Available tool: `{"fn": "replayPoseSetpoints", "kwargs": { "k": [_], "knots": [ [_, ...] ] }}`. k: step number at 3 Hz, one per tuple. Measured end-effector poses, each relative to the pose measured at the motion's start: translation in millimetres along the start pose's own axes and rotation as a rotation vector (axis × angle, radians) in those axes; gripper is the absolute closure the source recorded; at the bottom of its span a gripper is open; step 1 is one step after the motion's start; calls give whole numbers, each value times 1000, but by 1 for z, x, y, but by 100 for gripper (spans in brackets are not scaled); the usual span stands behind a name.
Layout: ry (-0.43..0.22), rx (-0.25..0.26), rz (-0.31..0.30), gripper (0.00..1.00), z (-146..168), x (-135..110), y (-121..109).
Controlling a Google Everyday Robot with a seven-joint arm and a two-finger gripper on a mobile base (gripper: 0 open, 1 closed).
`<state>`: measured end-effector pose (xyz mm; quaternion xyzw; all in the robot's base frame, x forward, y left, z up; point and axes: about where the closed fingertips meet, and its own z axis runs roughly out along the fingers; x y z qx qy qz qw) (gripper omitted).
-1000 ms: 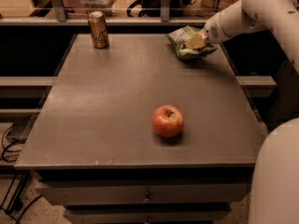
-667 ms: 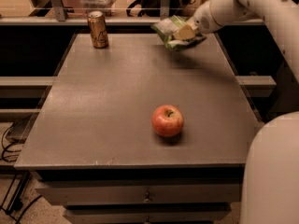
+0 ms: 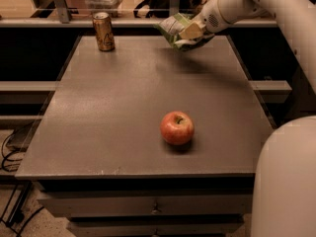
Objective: Move green jalapeno chip bag near orange can
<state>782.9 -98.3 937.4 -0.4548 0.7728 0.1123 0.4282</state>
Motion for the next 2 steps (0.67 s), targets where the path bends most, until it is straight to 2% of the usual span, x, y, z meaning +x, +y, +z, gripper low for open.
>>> {"fn": "replayPoseSetpoints", "kwargs": {
  "k": [1, 2],
  "knots": [
    [3, -7, 4, 100, 4, 1, 2],
    [-34, -48, 18, 100, 26, -11, 21]
  ]
}}
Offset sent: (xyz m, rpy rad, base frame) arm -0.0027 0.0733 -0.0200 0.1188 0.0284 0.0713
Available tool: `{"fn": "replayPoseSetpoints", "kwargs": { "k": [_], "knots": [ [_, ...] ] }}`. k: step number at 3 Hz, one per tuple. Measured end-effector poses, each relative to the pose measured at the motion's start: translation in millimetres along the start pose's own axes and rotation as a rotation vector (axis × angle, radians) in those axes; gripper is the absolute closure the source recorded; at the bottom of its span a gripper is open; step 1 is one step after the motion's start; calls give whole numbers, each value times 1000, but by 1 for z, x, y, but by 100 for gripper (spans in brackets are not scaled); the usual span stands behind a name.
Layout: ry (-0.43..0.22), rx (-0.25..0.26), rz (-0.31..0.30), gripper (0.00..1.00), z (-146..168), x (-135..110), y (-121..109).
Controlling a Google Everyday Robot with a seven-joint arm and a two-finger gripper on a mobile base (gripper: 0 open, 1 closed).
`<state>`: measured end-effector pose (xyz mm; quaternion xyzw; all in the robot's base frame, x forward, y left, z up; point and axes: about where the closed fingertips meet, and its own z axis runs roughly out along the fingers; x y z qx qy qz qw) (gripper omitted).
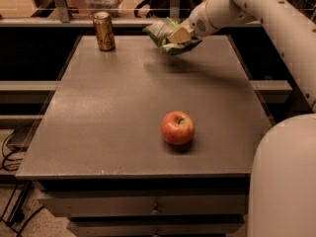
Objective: Move green jalapeno chip bag near orange can
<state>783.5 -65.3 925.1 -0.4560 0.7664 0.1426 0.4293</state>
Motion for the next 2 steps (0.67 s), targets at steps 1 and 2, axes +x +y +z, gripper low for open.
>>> {"fn": "replayPoseSetpoints", "kwargs": {
  "k": [1, 2],
  "knots": [
    [-38, -66, -11, 100, 33, -19, 26],
    [-63, -113, -11, 100, 63, -35, 46]
  ]
}}
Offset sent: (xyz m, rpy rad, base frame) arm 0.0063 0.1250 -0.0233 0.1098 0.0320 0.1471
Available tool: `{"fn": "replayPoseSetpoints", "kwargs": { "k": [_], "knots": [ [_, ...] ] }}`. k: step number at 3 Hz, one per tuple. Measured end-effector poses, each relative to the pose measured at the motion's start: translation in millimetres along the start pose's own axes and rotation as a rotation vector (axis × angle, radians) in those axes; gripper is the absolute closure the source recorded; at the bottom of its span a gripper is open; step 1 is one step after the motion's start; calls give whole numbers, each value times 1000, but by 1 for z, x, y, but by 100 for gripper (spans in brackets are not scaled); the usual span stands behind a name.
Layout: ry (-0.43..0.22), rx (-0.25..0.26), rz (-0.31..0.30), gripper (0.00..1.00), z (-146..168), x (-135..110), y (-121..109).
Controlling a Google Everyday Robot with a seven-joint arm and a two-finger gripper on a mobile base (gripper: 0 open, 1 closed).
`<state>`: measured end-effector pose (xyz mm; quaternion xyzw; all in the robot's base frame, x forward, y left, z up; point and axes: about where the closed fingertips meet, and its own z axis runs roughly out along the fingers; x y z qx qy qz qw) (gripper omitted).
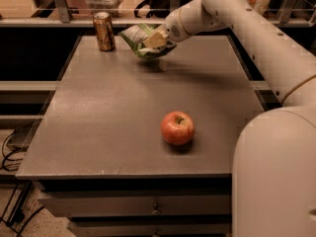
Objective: Move green jalapeno chip bag near orange can
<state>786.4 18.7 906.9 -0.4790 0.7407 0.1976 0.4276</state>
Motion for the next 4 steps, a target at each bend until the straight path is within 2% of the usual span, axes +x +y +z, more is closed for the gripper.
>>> {"fn": "replayPoseSetpoints", "kwargs": {
  "k": [1, 2, 4],
  "knots": [
    [-25, -24, 32, 84, 33, -15, 11],
    [-45, -40, 69, 61, 59, -28, 18],
    [-17, -32, 140, 15, 92, -26, 20]
  ]
}}
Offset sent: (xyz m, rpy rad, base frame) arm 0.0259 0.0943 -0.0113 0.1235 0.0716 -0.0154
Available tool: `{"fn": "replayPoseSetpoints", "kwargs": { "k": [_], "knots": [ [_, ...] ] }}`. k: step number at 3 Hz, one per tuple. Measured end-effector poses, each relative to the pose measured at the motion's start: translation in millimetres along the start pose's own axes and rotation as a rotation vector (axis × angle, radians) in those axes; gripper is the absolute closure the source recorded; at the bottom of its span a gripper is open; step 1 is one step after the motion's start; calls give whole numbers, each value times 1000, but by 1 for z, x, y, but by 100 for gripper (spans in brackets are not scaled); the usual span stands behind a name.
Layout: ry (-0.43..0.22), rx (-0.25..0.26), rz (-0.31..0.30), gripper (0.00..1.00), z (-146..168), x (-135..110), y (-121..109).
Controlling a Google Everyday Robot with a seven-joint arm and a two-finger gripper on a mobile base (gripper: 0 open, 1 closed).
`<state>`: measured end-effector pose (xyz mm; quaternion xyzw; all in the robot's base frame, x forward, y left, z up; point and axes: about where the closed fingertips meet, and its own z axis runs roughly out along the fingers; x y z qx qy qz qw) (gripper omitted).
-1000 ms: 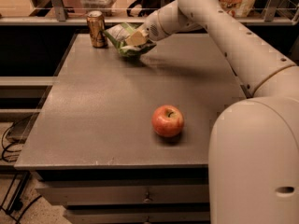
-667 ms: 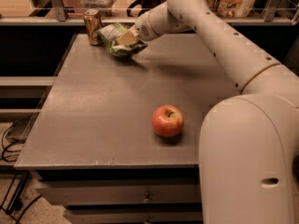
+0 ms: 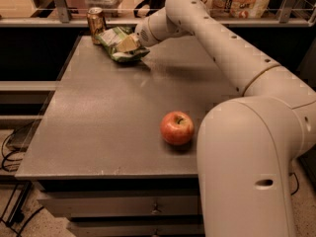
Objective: Move green jalapeno chip bag near orange can
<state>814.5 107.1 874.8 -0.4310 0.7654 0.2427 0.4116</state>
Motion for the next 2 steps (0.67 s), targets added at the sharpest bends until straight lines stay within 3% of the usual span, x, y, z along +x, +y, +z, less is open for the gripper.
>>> {"fn": "replayPoseSetpoints", "kwargs": {
  "k": [1, 2],
  "knots": [
    [3, -4, 3, 0, 3, 1, 2],
    [3, -4, 3, 0, 4, 1, 2]
  ]
}}
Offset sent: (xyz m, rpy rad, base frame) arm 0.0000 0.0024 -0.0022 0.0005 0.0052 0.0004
